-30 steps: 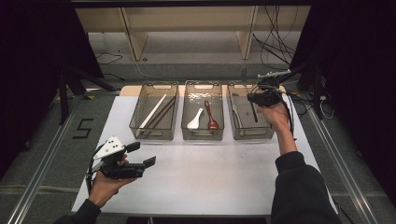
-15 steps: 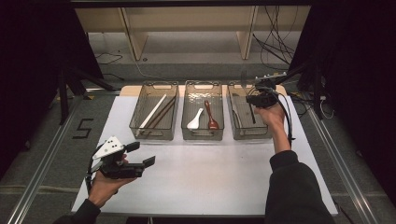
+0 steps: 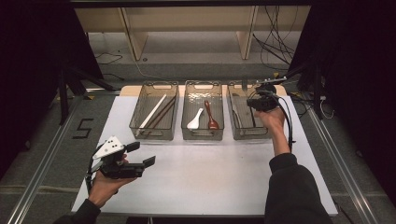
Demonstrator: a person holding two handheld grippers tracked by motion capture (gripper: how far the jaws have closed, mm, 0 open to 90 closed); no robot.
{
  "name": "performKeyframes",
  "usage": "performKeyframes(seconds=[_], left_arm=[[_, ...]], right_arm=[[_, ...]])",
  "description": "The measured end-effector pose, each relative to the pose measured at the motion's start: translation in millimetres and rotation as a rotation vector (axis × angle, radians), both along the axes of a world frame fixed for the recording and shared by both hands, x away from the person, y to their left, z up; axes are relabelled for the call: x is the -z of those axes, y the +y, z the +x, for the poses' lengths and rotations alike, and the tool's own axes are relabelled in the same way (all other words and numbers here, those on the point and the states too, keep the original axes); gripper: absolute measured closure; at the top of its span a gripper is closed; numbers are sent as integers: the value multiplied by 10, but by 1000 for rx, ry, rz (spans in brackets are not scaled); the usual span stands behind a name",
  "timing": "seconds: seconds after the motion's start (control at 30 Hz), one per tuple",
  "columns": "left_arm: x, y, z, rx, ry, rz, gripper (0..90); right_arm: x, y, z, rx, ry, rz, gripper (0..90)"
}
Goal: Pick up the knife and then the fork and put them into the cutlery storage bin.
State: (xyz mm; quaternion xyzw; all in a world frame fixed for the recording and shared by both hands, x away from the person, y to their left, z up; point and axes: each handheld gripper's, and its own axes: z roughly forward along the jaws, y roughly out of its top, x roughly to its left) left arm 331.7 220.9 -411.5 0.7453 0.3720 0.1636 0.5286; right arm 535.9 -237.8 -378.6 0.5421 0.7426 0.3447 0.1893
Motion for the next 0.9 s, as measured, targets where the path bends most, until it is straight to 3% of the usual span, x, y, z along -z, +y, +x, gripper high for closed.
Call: performKeyframes(seconds=[0.2,0.33,0.67,0.9], left_arm=[[0,0,0,-1,0,-3,152],[0,1,0,-1,0,-3,152],[1,-3,1,-2,1,-2,152],[0,-8,0,-1,2,0,152]], right_arm=[[37,3,11,12,31,10,827],[52,-6,20,13,53,15,742],[-16,-13,-64,-26,38,30,606],[-60,7,-225,-69,16,77,475]])
